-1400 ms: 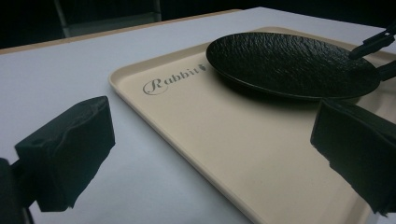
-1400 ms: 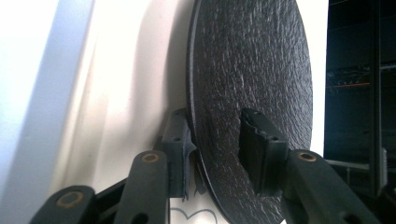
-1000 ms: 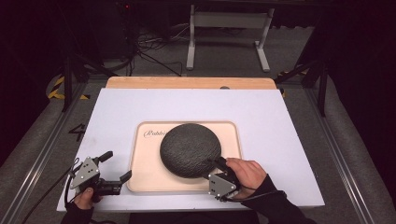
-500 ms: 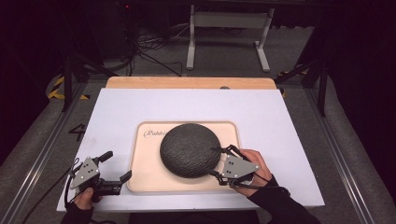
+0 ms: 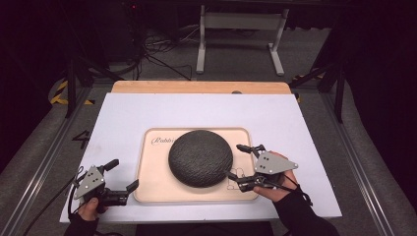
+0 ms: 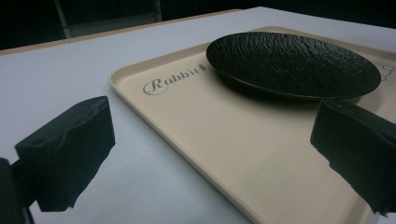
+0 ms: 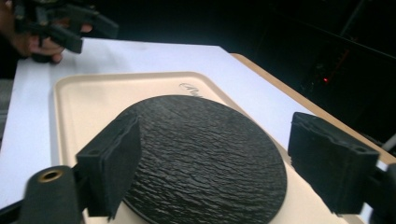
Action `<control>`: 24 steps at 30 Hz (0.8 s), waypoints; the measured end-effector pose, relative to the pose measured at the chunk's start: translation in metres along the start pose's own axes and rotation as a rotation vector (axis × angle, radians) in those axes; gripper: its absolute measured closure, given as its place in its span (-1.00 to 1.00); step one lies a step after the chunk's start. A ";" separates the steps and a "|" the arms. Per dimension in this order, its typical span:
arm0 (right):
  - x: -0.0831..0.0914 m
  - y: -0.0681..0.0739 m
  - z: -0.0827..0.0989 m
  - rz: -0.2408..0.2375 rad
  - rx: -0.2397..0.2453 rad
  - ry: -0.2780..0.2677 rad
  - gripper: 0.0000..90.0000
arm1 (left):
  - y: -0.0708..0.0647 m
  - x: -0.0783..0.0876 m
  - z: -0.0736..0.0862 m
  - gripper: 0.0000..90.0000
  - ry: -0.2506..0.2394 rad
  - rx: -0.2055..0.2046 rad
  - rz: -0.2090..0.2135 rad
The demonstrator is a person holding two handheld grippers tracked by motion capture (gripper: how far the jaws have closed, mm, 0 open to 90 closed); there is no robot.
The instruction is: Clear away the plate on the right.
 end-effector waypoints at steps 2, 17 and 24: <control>0.002 -0.004 0.001 -0.003 -0.029 -0.005 -0.72 | 0.000 0.000 0.000 -0.99 0.000 -0.002 0.001; 0.030 -0.030 0.015 0.054 -0.113 -0.060 -0.83 | 0.000 0.000 0.000 -0.99 0.001 0.001 0.001; 0.044 -0.042 0.026 0.097 -0.134 -0.072 -0.84 | 0.000 0.000 0.000 -0.99 0.001 0.001 0.001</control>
Point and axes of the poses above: each handheld gripper's, and its own axes: x roughly backward along the jaws, z roughly out of its underside, y roughly to its left, the point moved 4 cm from there along -x, roughly forward along the jaws, and after that the axes turned 3 degrees about -y, right-handed, at the moved point
